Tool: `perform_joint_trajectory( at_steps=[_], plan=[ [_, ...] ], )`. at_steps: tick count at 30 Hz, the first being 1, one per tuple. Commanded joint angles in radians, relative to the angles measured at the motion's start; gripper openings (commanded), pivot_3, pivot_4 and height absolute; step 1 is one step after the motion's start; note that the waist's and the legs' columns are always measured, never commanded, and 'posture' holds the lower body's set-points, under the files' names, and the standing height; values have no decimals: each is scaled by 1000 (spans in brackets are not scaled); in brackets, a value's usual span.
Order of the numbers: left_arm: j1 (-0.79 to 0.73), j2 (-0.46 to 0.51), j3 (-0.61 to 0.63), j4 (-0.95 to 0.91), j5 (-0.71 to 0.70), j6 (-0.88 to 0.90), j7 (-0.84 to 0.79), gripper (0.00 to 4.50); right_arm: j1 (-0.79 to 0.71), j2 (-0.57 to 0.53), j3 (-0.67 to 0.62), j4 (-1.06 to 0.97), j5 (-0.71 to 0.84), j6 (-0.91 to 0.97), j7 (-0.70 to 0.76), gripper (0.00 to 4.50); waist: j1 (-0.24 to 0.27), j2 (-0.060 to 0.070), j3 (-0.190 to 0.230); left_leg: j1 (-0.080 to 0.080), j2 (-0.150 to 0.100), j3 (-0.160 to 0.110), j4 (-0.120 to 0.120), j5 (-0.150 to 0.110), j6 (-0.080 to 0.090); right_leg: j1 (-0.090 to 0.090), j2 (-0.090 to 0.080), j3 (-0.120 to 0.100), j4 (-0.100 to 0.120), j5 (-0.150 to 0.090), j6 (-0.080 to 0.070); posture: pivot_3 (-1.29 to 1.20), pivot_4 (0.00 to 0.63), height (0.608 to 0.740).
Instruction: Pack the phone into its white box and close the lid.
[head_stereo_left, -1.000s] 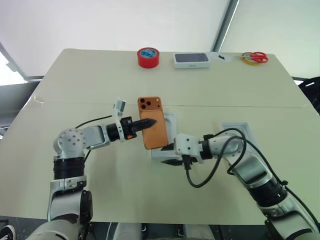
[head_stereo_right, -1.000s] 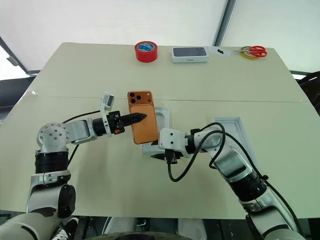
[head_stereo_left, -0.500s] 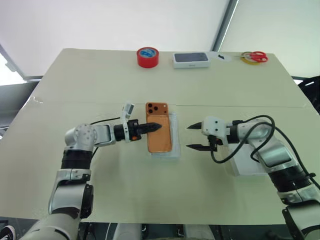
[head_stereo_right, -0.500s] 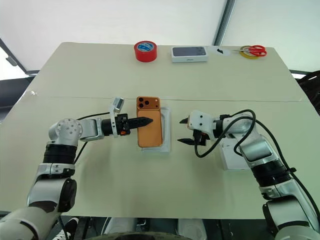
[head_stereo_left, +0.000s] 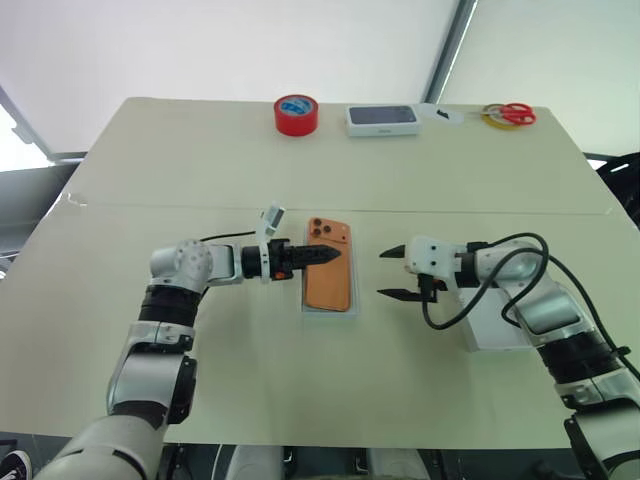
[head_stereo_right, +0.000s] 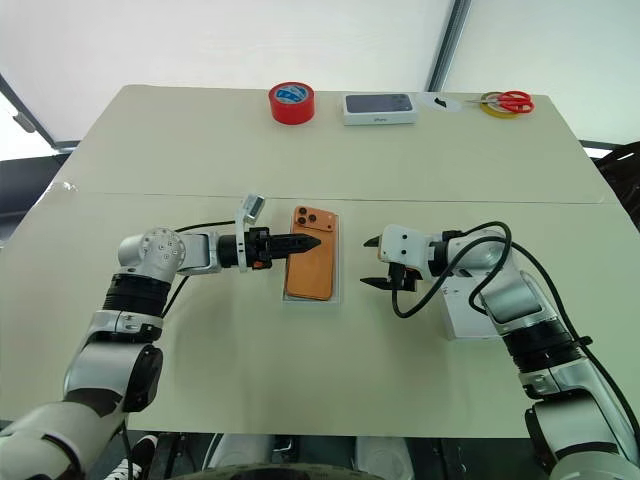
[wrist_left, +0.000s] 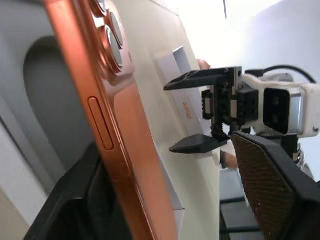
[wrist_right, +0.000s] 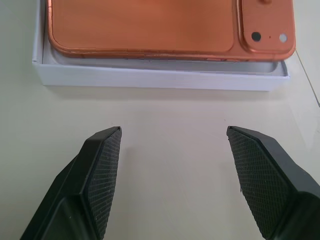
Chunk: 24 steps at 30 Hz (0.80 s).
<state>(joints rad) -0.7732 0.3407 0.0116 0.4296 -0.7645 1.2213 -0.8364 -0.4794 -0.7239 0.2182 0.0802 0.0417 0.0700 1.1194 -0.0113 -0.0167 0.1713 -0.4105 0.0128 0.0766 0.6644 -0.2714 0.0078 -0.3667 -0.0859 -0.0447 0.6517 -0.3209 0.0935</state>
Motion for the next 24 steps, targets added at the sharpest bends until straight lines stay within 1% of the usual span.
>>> perform_joint_trajectory(
  at_steps=[1, 3, 5, 8, 12, 14, 17, 19, 20, 22, 23, 24],
  plan=[
    [-36, 33, -16, -23, 23, 29, -18, 3278, -6, 11, -10, -18, -2, -21, -18, 3536, 0, 0, 0, 0, 0, 0, 0, 0, 0, 0, 0, 0, 0, 0, 0, 0, 150, 730],
    [-40, 53, -40, -34, 43, 28, -33, 3278, -9, 18, -8, -15, -4, -20, -23, 3536, -1, 0, 0, 0, 0, 0, 0, 0, 0, 0, 0, 0, 0, 0, 0, 0, 150, 730],
    [-55, 63, -23, -37, 34, 50, -30, 3278, -14, 25, -7, -9, -3, -24, -25, 3536, -1, 0, 0, 0, 0, 0, 0, 0, 0, 0, 0, 0, 0, 0, 0, 0, 150, 730],
    [-54, 94, -43, -68, 52, 42, -50, 3278, -20, 30, -1, 5, -24, -38, -34, 3536, -1, 0, 0, 0, 0, 0, 0, 0, 0, 0, 0, 0, 0, 0, 0, 0, 150, 730],
    [-67, 121, -24, -57, 76, 8, -53, 3278, -22, 44, 2, 3, -18, -27, -28, 3536, 0, 0, 0, 0, 0, 0, 0, 0, 0, 0, 0, 0, 0, 0, 0, 0, 150, 730],
    [-73, 119, -12, -53, 74, 18, -48, 3278, -22, 48, 2, 3, -20, -28, -28, 3536, 1, 0, 0, 0, 0, 0, 0, 0, 0, 0, 0, 0, 0, 0, 0, 0, 150, 730],
    [-51, 135, -32, -95, 108, -25, -44, 3278, -35, 55, 1, 16, -25, -33, -35, 3536, 0, 0, 0, 0, 0, 0, 0, 0, 0, 0, 0, 0, 0, 0, 0, 0, 150, 730],
    [-35, 142, -16, -117, 114, -36, -33, 3278, -45, 55, 1, 32, -38, -42, -45, 3536, -1, 0, 0, 0, 0, 0, 0, 0, 0, 0, 0, 0, 0, 0, 0, 0, 150, 730],
    [-20, 149, -17, -133, 135, -78, -29, 3278, -48, 54, 1, 37, -42, -47, -45, 3536, -1, 0, 0, 0, 1, 0, 0, 0, 0, 0, 0, 0, 0, 0, 0, 0, 150, 730],
    [39, 177, -34, -196, 215, -226, -5, 2784, -62, 59, -8, 63, -52, -54, -68, 2994, -5, 0, 0, 0, 1, 0, 0, 0, 0, -1, 0, 0, 0, 0, 0, 0, 150, 730],
    [75, 186, -45, -234, 260, -308, 15, 2421, -67, 60, -6, 74, -62, -71, -78, 2650, -4, 0, 0, 0, 1, 1, 0, 0, 0, -1, 1, 1, 0, 0, 0, 0, 150, 730],
    [105, 188, -49, -266, 292, -363, 36, 1966, -70, 63, -5, 83, -68, -79, -88, 2161, -5, 0, 0, 0, 1, 1, 0, 0, 0, -1, 1, 1, 0, 0, 0, 0, 150, 730]
  ],
)
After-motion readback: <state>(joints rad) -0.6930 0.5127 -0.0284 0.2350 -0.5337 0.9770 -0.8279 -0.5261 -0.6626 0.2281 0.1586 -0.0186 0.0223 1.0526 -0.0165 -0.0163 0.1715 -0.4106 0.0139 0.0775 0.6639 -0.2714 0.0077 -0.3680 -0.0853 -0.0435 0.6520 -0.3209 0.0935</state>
